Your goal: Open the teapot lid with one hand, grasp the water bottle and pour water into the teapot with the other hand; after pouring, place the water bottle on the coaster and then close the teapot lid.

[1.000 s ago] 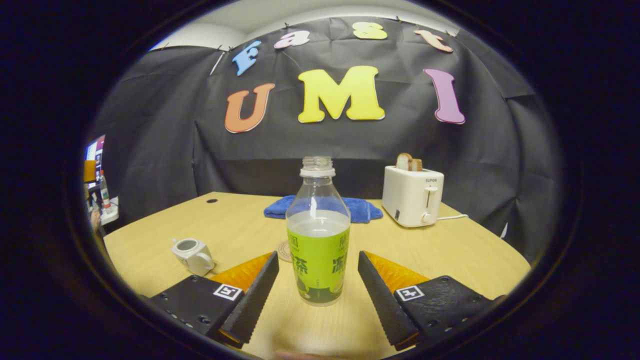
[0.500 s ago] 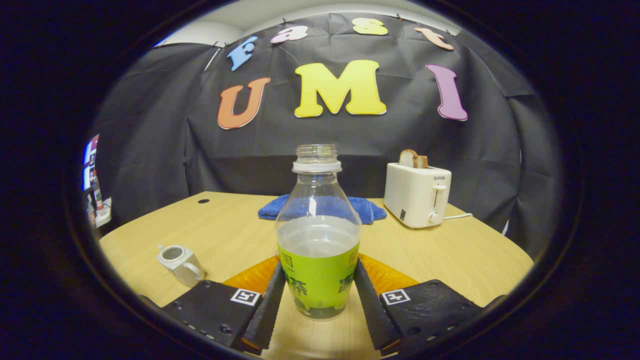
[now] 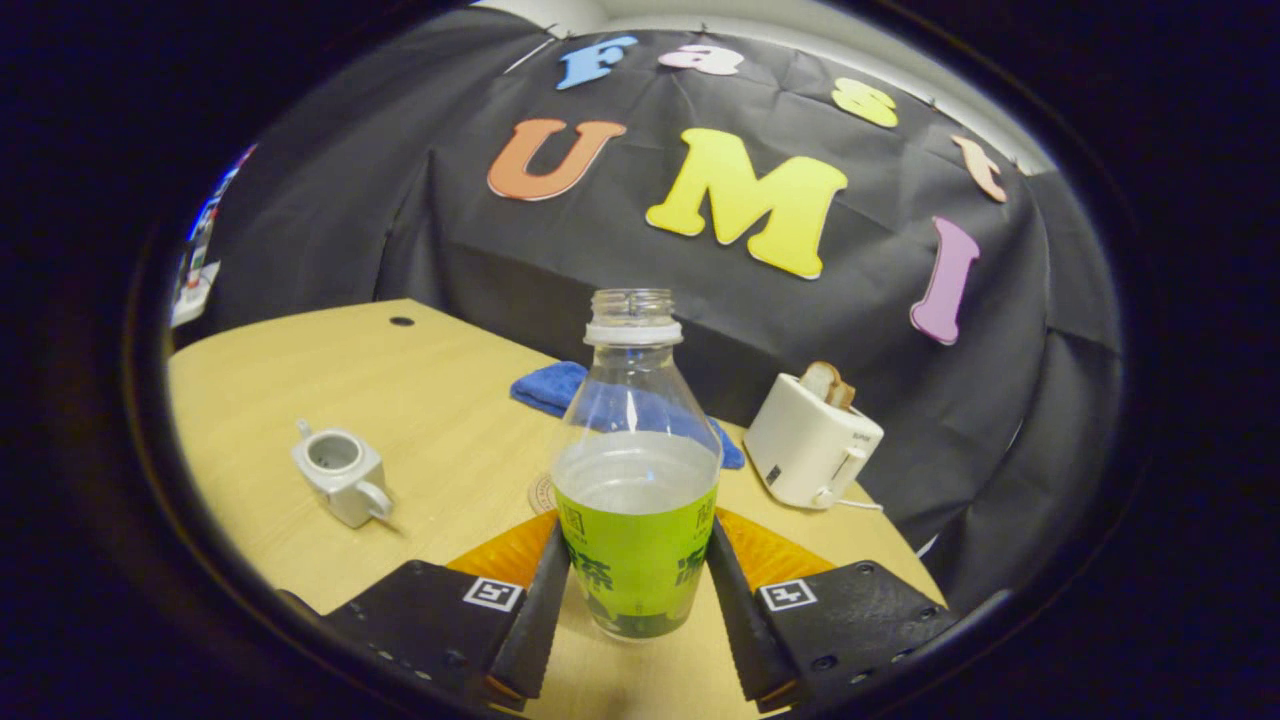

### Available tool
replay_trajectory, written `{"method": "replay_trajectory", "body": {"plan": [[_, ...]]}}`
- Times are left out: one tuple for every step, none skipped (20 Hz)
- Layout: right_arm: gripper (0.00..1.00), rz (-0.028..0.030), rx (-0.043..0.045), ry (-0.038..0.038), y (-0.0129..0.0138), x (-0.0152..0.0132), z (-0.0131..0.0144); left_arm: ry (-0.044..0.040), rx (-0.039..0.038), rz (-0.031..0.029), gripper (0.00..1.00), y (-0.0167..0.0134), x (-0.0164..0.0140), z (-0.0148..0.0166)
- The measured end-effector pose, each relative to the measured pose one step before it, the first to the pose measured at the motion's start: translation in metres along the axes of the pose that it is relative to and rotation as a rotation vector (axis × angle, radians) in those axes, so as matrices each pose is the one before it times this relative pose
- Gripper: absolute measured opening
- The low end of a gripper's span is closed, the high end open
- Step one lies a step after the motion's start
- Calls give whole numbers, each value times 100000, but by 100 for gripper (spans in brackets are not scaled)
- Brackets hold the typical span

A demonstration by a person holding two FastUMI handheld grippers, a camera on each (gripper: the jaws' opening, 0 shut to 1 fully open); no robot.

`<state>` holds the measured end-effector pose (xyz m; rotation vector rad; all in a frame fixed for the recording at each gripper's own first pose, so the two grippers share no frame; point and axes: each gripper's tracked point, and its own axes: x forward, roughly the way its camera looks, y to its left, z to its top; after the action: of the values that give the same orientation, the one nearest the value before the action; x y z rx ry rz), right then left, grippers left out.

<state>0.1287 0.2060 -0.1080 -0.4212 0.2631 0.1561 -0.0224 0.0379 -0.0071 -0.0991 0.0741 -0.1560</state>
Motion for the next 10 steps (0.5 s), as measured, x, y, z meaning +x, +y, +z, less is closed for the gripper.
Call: {"method": "replay_trajectory", "body": {"plan": [[71, 1251, -4849, 713, 699, -74, 39, -454, -379, -133, 5, 307, -189, 199], [71, -187, -5090, 602, 335, -12, 41, -440, -174, -138, 5, 16, 47, 156], [71, -925, -6744, 828, 202, -49, 22, -198, -82, -21, 5, 75, 52, 100], [71, -1474, -7540, 989, -39, 75, -173, -295, -177, 299, 5, 237, -176, 104], [71, -1021, -7342, 867, 122, 55, 133, -113, -230, 1000, 5, 387, -102, 76], [71, -2088, -6631, -118, 61, 140, 53, -326, -248, 1362, 5, 633, -145, 67], [71, -4386, -4664, -697, -394, 35, 342, -687, -226, 854, 5, 492, 21, 152], [71, -3826, -6660, 1034, -218, 79, 142, 25, -535, 223, 5, 113, 81, -78], [71, -2283, -6714, -703, -41, -39, 399, 558, -674, -162, 5, 30, 37, -140], [72, -2119, -5915, -1571, -86, -4, 639, 149, -89, -164, 5, 7, -3, -8]]}}
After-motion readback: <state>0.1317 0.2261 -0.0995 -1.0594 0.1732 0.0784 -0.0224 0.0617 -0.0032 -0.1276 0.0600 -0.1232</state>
